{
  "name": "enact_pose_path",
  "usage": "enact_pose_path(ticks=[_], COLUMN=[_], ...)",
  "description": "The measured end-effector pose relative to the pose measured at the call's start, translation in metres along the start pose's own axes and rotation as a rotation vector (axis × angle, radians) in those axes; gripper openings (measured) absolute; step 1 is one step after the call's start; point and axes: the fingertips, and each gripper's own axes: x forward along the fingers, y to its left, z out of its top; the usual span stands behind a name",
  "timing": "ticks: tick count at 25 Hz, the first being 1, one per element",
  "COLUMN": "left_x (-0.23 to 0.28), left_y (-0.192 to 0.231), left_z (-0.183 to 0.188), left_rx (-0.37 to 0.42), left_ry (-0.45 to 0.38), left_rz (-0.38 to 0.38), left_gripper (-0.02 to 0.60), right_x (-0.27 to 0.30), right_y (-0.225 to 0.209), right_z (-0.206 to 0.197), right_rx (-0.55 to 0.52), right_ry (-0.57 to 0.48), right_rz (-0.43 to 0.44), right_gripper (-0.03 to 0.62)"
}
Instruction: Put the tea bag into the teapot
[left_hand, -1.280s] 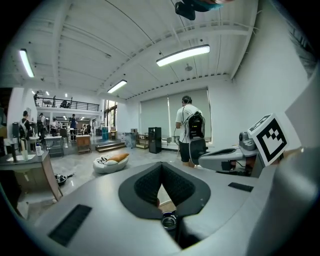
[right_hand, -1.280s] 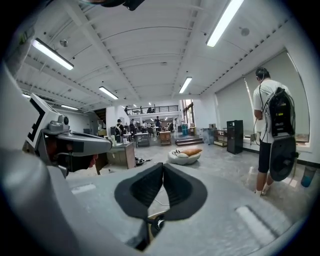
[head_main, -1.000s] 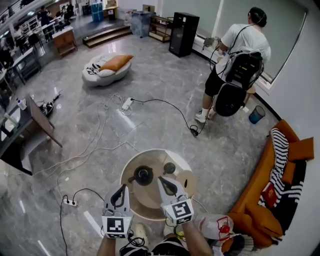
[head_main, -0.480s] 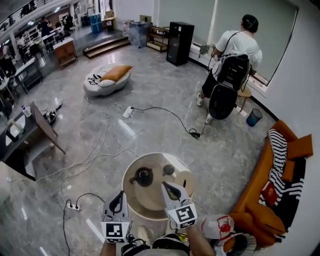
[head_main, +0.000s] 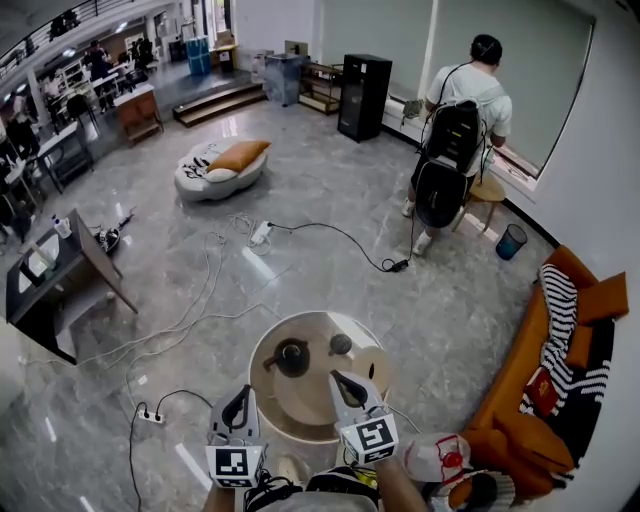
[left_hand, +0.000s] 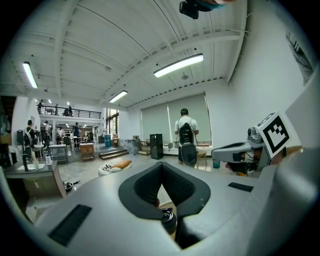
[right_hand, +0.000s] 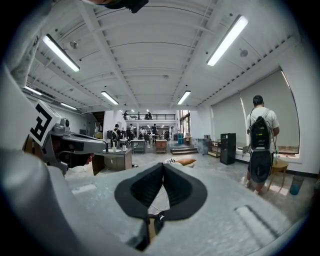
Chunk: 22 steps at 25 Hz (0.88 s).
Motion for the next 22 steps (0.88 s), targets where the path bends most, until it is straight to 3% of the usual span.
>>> enact_pose_path(ticks=[22], left_x=[-0.0057], left_y=[-0.0091], left_z=[-0.0001], left_rx=[0.005], left_ry=[0.009], left_rz=[0.002], left_gripper=[0.015], right_x=[-0.0094], right_y=[-0.0002], right_z=[0.0018], right_rx=[-0.018], right_ry=[-0.014], right_rz=[0.003], right_gripper=[0.0])
